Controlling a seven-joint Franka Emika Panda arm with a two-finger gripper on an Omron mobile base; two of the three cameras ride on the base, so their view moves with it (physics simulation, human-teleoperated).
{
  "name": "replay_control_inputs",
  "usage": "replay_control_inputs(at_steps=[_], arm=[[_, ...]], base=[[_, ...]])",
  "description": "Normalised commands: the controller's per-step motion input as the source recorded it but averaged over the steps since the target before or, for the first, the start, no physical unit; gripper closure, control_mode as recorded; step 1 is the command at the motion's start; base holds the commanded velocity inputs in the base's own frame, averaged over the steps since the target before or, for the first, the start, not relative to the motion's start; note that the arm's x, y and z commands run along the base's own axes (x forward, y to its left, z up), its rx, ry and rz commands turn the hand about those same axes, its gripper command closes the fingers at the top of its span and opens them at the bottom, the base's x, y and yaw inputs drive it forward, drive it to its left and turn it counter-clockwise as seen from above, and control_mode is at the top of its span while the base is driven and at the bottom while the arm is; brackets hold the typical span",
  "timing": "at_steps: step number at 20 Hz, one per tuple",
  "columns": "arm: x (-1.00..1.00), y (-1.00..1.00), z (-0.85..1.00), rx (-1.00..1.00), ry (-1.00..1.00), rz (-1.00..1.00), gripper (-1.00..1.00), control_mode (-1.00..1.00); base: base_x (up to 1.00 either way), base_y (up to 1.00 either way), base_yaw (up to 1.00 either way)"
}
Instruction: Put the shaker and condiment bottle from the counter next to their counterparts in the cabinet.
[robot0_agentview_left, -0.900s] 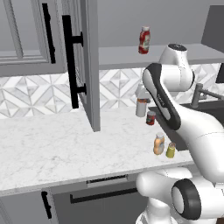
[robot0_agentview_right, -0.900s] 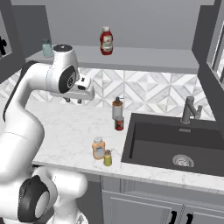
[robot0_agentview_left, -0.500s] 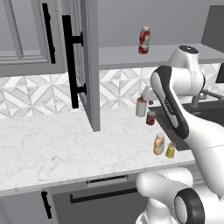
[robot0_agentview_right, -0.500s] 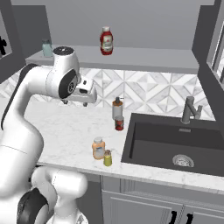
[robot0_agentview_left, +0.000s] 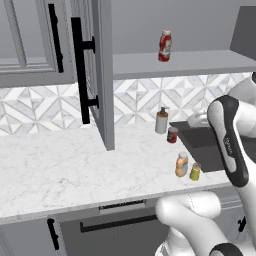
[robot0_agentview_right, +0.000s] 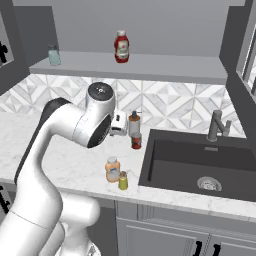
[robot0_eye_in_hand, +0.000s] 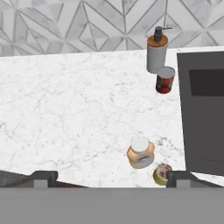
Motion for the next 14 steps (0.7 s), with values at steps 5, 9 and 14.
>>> replay_control_inputs(at_steps=[5,9,14], arm=[[0.13,-0.6,-0.18,0.22,-0.08,0.19,-1.0,-1.0],[0.04,-0.69,0.0,0.25,-0.05,0.15,-1.0,-1.0],[-0.02,-0.72,-0.15,0.17,-0.05,0.18,-1.0,-1.0]], base=[[0.0,0.0,0.0],[0.0,0.0,0.0],[0.0,0.0,0.0]])
